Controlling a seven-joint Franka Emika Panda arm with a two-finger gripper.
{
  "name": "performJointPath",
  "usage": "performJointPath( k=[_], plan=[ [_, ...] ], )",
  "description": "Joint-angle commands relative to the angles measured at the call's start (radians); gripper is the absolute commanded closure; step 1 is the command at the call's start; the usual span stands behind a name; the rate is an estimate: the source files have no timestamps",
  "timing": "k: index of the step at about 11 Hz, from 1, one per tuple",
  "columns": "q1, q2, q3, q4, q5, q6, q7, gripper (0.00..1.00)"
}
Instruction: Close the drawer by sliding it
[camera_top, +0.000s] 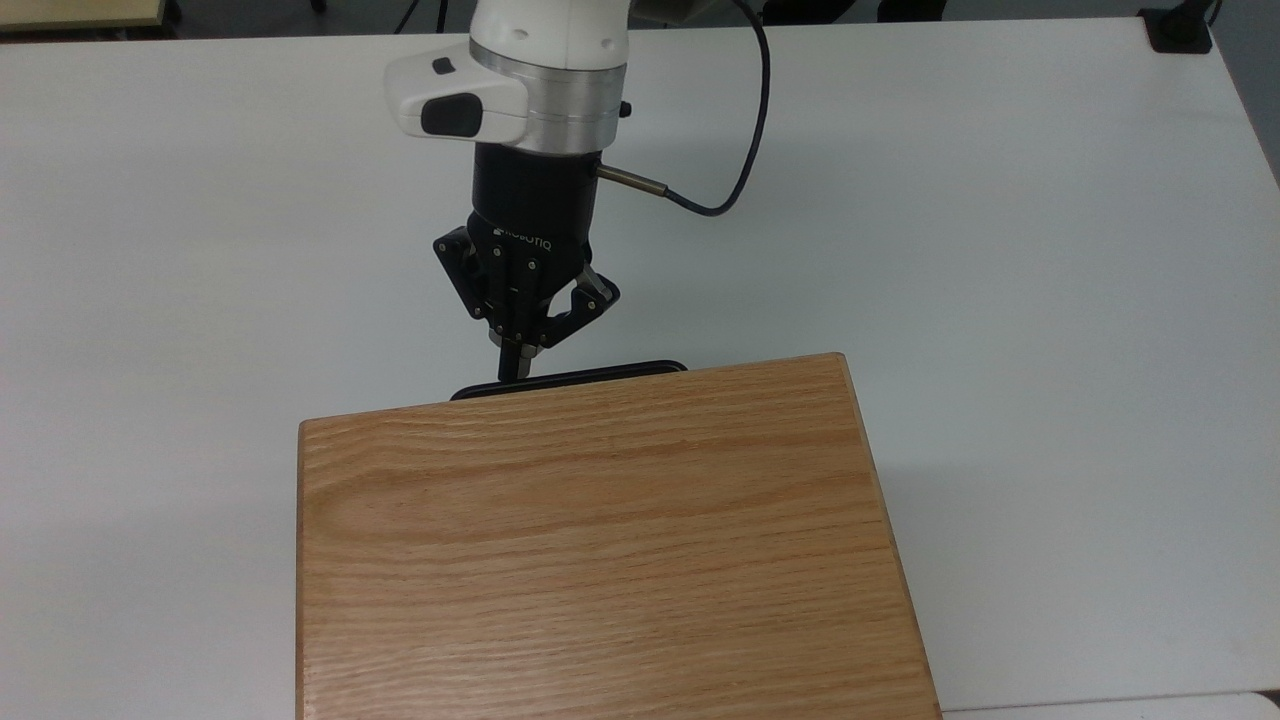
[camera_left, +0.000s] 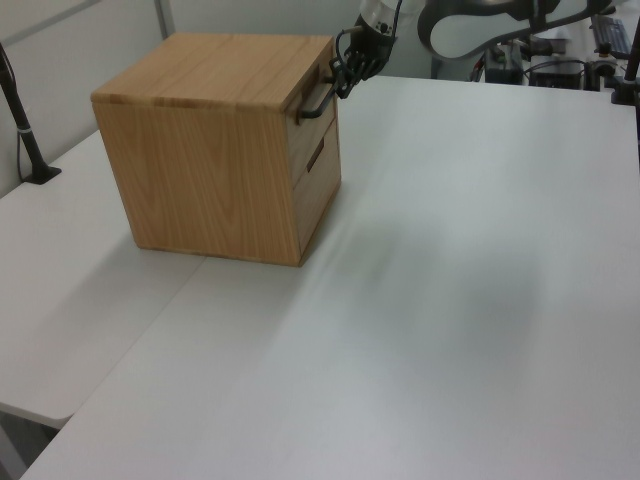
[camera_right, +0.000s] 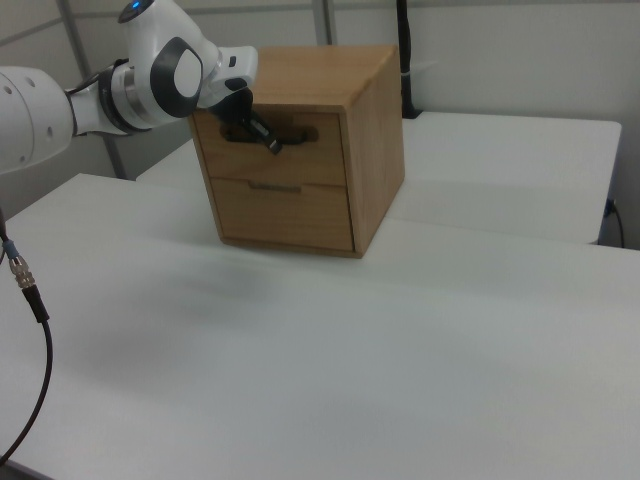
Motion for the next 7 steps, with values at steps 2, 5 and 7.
performJointPath(
  k=[2,5,7],
  plan=[
    [0.002,-0.075,-0.002,-0.062,-0.010,-0.054,-0.132,1.00],
    [-0.039,-0.184,0.047,-0.082,0.076,-0.428,-0.355,1.00],
    [-0.073,-0.254,0.047,-0.082,0.161,-0.615,-0.412,1.00]
  ],
)
